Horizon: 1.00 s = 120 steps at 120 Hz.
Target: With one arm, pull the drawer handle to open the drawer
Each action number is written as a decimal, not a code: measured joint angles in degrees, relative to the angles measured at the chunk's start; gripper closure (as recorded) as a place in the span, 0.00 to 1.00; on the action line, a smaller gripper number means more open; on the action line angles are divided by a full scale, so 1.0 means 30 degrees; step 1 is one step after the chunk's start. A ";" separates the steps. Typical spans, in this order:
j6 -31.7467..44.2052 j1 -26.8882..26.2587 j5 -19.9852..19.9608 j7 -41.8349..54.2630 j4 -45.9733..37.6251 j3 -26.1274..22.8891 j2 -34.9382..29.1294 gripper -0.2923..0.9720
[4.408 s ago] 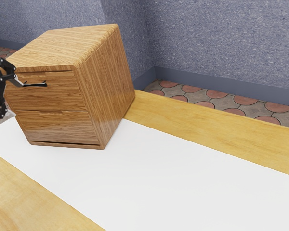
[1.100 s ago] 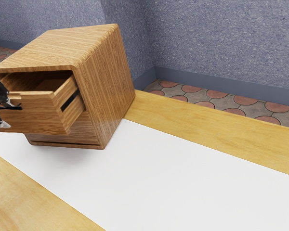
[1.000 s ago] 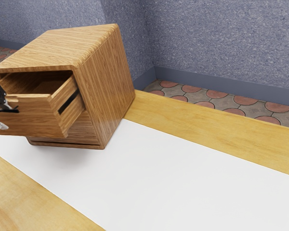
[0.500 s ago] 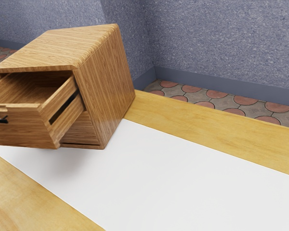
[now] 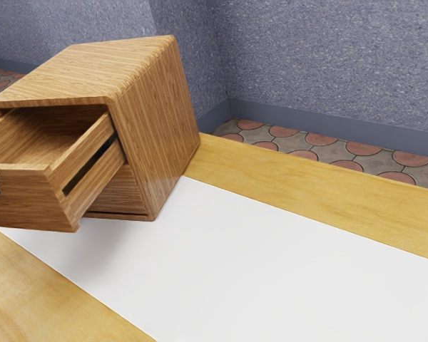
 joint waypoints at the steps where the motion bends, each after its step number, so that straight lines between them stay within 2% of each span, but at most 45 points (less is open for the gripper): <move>1: -0.0005 0.0024 -0.0006 -0.0001 -0.0026 -0.0014 -0.0025 0.50; 50: -0.0431 0.1107 -0.0333 -0.0010 -0.1066 -0.1000 -0.1510 0.51; 89: -0.0561 0.1294 -0.0483 0.0003 -0.1094 -0.1283 -0.1792 0.47; 112: -0.0918 0.2111 -0.1010 0.0031 -0.0811 -0.2995 -0.2664 0.46; 120: -0.1344 0.2220 -0.1560 -0.0069 -0.0363 -0.3732 -0.2791 0.41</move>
